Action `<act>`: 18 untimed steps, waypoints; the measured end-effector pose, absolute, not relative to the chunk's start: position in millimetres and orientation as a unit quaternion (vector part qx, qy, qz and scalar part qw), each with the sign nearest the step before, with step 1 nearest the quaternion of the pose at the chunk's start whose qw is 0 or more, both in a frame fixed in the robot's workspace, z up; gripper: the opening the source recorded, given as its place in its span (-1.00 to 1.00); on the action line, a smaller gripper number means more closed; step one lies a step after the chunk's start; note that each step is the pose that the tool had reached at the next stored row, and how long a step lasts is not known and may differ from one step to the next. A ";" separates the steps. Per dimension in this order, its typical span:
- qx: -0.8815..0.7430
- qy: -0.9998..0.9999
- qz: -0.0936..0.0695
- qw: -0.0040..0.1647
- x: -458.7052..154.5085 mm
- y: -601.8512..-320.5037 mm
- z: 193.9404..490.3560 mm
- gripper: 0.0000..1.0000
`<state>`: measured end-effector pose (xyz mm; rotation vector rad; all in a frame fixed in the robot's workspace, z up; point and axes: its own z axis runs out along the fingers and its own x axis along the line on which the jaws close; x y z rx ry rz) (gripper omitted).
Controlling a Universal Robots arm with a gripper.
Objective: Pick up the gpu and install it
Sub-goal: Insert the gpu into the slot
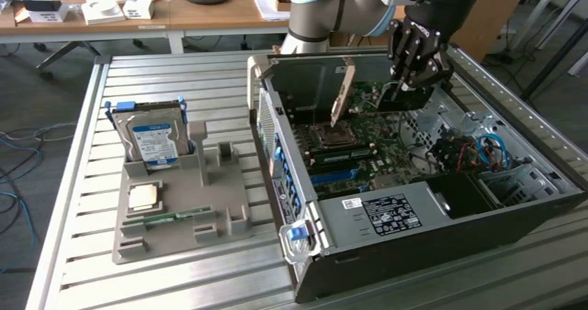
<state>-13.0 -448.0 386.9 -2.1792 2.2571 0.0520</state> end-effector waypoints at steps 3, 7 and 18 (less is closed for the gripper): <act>-0.695 0.719 0.015 0.003 -13.1 -448.0 386.8 -0.47; -0.698 0.716 0.009 0.010 -13.8 -448.1 385.7 -0.47; -0.700 0.714 0.007 0.012 -21.6 -448.1 380.0 -0.47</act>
